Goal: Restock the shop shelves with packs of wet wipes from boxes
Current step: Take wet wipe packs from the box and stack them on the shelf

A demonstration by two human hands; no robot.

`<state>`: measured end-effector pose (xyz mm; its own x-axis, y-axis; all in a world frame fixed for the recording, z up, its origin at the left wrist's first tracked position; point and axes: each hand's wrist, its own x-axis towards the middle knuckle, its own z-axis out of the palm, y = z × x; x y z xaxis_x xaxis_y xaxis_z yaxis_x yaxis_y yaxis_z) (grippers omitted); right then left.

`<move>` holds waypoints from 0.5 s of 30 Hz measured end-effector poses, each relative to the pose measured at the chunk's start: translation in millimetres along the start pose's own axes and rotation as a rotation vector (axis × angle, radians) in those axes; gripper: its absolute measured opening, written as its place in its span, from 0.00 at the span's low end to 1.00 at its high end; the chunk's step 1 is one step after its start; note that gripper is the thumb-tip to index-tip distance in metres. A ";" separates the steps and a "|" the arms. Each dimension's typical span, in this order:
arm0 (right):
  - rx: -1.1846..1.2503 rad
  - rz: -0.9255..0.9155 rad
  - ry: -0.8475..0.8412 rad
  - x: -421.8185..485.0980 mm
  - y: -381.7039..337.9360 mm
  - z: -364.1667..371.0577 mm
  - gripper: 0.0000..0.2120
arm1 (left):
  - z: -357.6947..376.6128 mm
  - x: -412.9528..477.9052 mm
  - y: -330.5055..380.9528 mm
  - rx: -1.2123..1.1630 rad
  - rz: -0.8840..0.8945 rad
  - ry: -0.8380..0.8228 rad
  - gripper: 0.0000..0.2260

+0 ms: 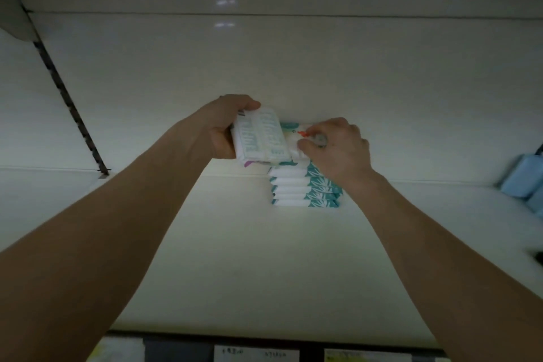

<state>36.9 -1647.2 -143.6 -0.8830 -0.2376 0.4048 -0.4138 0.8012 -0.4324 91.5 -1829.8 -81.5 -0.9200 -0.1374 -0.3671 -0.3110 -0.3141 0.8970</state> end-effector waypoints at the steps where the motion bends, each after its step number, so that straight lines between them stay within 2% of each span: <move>1: -0.044 -0.003 -0.004 1.8 -0.6 -2.5 0.15 | 1.2 -2.5 -0.2 -0.019 0.002 -0.004 0.11; 4: 0.061 -0.087 0.127 1.6 -6.1 -10.3 0.11 | 9.2 -8.2 -2.0 -0.081 0.006 -0.015 0.06; 6: 0.258 -0.198 0.182 -5.8 -13.5 -14.4 0.15 | 14.2 -9.4 -2.8 -0.117 0.015 -0.007 0.04; 8: 0.319 -0.318 0.125 -14.9 -20.2 -17.9 0.24 | 17.5 -9.3 -3.1 -0.162 0.018 0.006 0.05; 10: 0.307 -0.354 -0.010 -21.7 -22.9 -19.6 0.30 | 18.6 -8.7 -3.9 -0.211 0.017 0.015 0.09; 12: 0.288 -0.375 -0.081 -26.0 -21.4 -19.5 0.28 | 20.5 -7.6 -5.3 -0.248 0.011 0.003 0.10; 15: 0.371 -0.393 0.053 -25.9 -20.3 -19.4 0.18 | 22.0 -7.0 -6.5 -0.224 0.000 -0.015 0.14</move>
<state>72.5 -1646.6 -129.6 -0.6377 -0.4446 0.6290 -0.7693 0.4075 -0.4920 94.8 -1806.2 -79.4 -0.9240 -0.1240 -0.3618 -0.2518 -0.5150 0.8194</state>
